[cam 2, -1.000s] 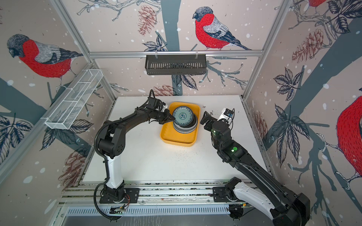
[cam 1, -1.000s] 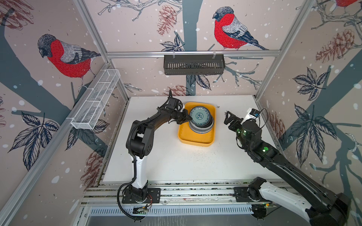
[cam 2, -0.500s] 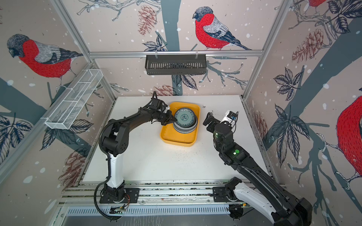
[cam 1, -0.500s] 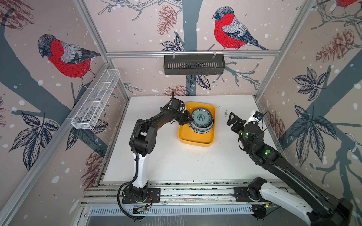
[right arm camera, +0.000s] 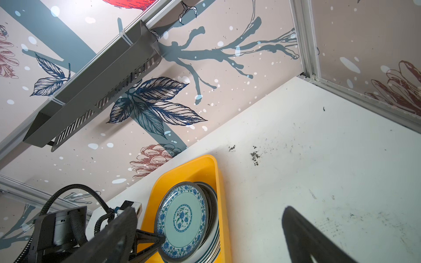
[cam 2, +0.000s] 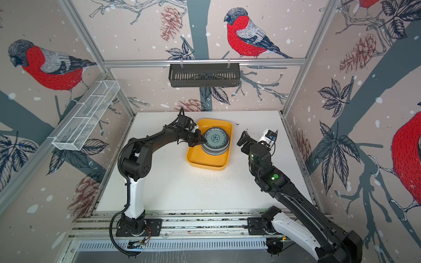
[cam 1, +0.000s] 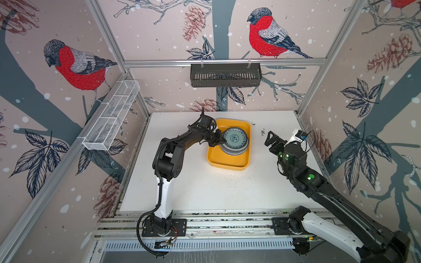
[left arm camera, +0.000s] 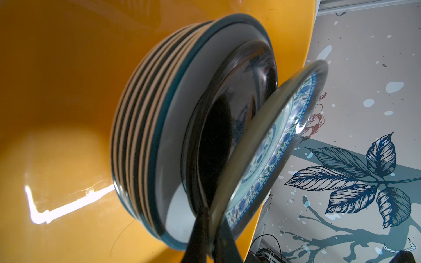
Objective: Place the plates into the plastic bin on the countertop
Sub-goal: Place the plate in the plastic bin.
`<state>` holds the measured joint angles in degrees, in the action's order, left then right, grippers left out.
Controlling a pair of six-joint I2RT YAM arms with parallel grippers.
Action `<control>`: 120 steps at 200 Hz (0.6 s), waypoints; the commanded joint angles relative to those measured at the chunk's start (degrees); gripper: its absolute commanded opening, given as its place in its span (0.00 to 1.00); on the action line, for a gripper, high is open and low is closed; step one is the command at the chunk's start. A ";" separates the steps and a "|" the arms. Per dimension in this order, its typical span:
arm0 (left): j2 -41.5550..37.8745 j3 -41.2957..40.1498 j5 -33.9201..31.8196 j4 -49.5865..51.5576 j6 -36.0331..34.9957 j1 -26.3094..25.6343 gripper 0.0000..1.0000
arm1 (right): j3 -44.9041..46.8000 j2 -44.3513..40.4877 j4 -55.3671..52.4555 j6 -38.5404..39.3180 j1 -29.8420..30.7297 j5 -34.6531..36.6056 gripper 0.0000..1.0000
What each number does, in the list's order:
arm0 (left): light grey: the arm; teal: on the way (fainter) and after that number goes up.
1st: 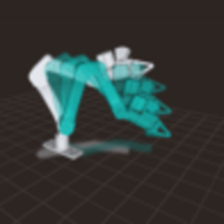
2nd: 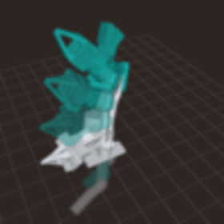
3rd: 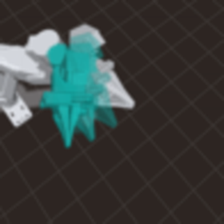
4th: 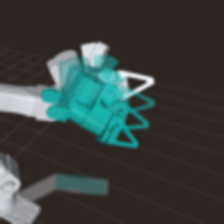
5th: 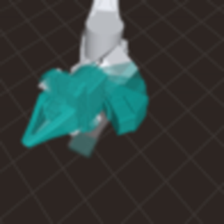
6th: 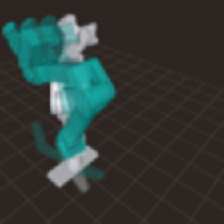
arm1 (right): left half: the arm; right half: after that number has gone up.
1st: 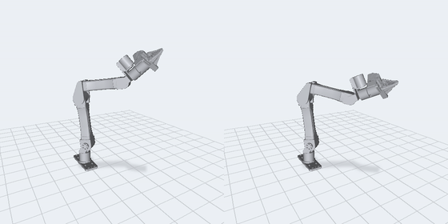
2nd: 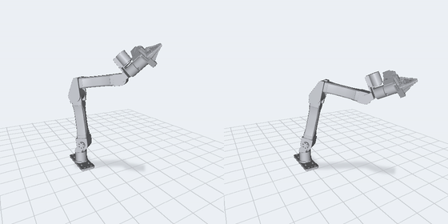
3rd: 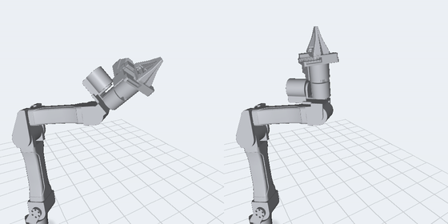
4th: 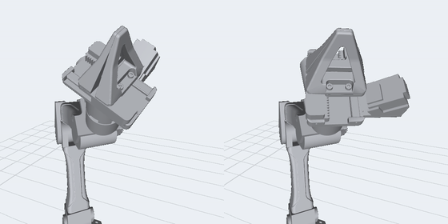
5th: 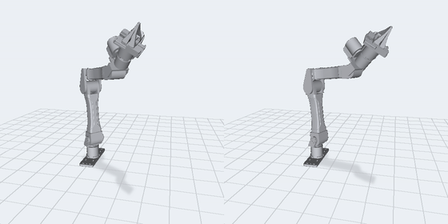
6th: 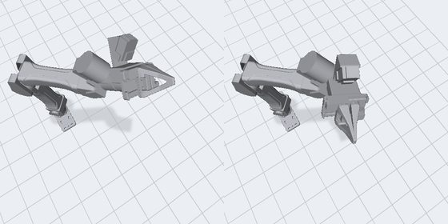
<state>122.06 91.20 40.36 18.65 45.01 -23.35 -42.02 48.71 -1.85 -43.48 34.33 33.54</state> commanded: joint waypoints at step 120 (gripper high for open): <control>-1.86 -0.69 -1.40 -1.72 1.13 -1.21 0.37 | 1.32 -3.59 -1.39 -0.81 -1.26 0.83 1.00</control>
<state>121.23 90.96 39.92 18.15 45.25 -24.40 -41.01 46.04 -2.96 -43.53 33.21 33.54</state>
